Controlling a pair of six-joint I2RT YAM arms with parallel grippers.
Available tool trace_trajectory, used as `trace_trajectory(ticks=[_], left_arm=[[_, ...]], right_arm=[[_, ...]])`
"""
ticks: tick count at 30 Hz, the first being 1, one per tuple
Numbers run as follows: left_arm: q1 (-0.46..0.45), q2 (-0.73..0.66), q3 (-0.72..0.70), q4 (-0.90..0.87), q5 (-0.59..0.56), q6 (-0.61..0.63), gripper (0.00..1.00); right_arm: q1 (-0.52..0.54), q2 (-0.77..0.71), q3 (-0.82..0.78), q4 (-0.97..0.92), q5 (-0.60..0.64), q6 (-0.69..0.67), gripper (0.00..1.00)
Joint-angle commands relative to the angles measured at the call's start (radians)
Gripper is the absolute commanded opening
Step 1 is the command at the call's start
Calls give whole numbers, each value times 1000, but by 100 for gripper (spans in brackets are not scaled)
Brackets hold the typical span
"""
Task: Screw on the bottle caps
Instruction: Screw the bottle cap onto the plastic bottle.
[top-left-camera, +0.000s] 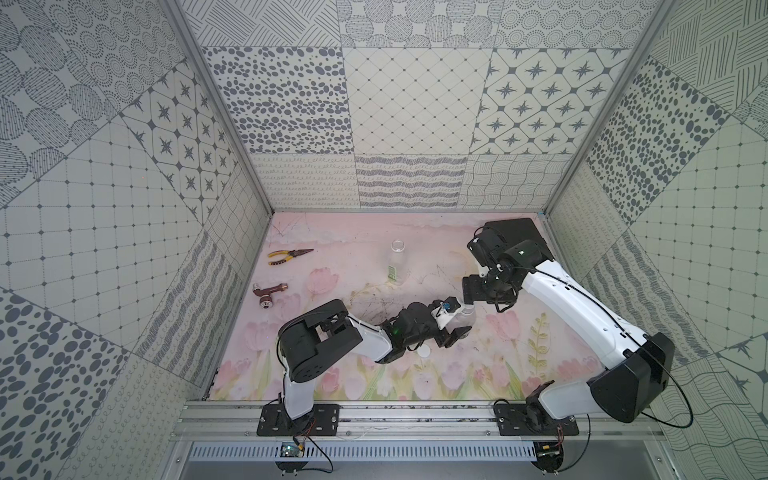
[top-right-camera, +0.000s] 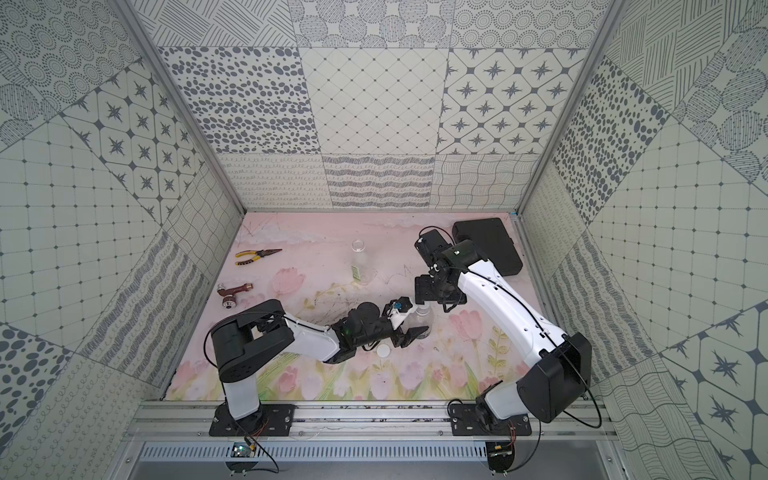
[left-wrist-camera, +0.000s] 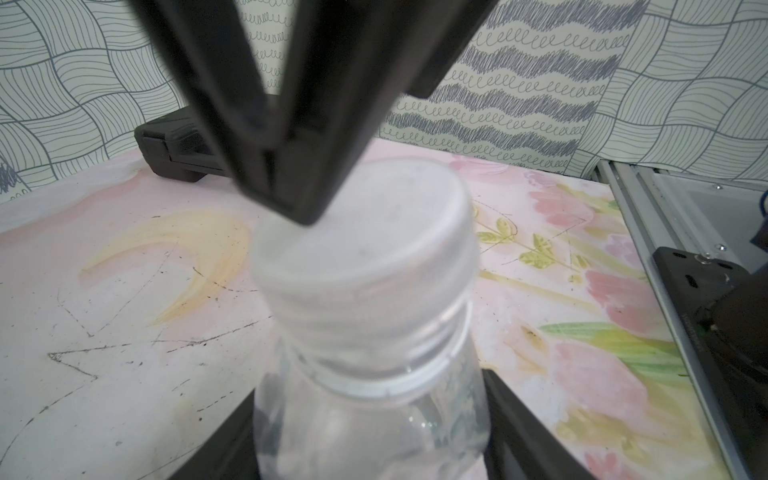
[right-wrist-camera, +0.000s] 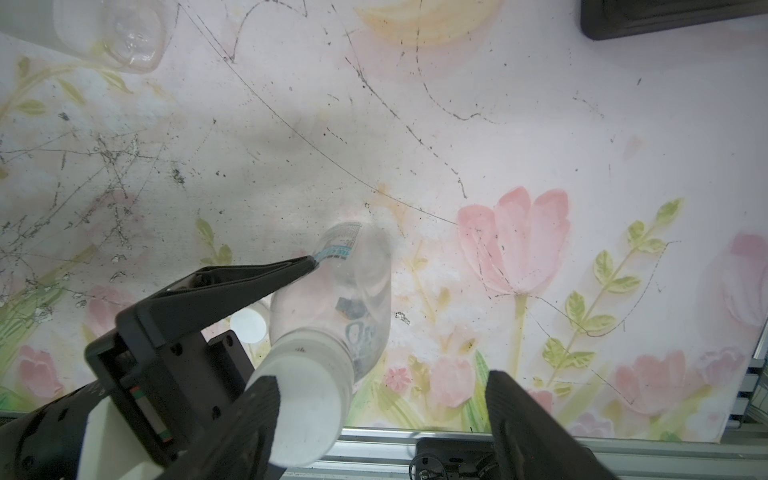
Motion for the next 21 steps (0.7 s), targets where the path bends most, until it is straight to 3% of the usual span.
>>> trace_trajectory(ticks=[1, 12, 21], left_arm=[[-3, -10, -1, -8, 22, 15, 74], [-2, -2, 4, -13, -7, 18, 74], [-2, -12, -4, -17, 56, 29, 72]], right_arm=[[-1, -18, -11, -10, -9, -9, 82], [6, -54, -21, -23, -42, -6, 81], [6, -45, -14, -26, -18, -6, 81]])
